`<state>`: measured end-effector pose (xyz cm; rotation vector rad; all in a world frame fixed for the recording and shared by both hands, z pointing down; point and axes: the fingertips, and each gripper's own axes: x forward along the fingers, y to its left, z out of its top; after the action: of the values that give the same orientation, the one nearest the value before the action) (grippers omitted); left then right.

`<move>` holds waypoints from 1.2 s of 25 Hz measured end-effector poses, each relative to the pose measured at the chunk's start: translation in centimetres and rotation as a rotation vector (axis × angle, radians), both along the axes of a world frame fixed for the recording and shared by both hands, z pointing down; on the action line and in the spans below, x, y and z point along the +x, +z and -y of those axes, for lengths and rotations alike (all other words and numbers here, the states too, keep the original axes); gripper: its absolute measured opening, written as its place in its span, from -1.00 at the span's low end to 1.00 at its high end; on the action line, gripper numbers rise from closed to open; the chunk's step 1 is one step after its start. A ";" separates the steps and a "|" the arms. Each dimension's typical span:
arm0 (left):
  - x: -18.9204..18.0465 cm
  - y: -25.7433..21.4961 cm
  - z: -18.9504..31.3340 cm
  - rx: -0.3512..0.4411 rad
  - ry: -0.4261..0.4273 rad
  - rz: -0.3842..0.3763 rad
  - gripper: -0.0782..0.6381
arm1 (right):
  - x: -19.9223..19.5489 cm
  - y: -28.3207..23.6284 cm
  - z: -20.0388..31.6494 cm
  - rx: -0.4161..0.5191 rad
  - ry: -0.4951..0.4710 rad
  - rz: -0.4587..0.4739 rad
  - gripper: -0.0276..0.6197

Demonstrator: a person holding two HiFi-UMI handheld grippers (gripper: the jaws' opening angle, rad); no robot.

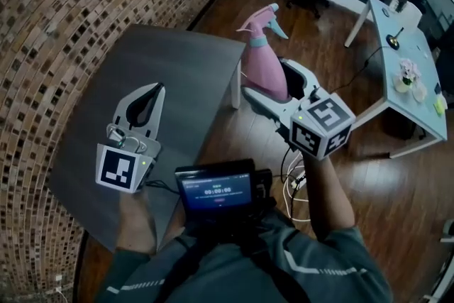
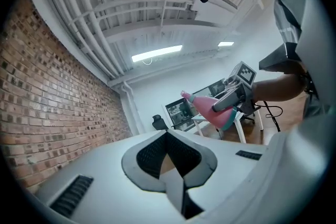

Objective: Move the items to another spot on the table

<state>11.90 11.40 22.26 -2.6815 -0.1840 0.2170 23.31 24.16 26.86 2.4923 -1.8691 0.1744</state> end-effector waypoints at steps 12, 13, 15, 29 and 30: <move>12.7 -0.3 9.7 -0.049 -0.042 0.019 -0.79 | 14.2 -0.7 10.1 -0.009 -0.032 0.015 0.37; 13.3 -0.1 10.1 -0.054 -0.050 0.020 -0.79 | 14.9 -0.7 10.7 -0.005 -0.039 0.014 0.37; 13.9 0.1 10.8 -0.044 -0.060 0.011 -0.79 | 16.1 -0.6 12.0 -0.003 -0.057 0.014 0.37; 17.4 1.5 18.6 -0.040 -0.356 0.064 -0.79 | 22.7 -0.3 25.0 -0.030 -0.364 -0.003 0.37; 17.7 1.6 19.3 -0.045 -0.395 0.070 -0.79 | 23.2 -0.3 26.4 -0.031 -0.403 -0.002 0.37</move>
<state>29.55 -7.87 23.87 -2.7031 0.3315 0.0037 46.50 -2.20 26.55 2.0373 -2.2926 0.1869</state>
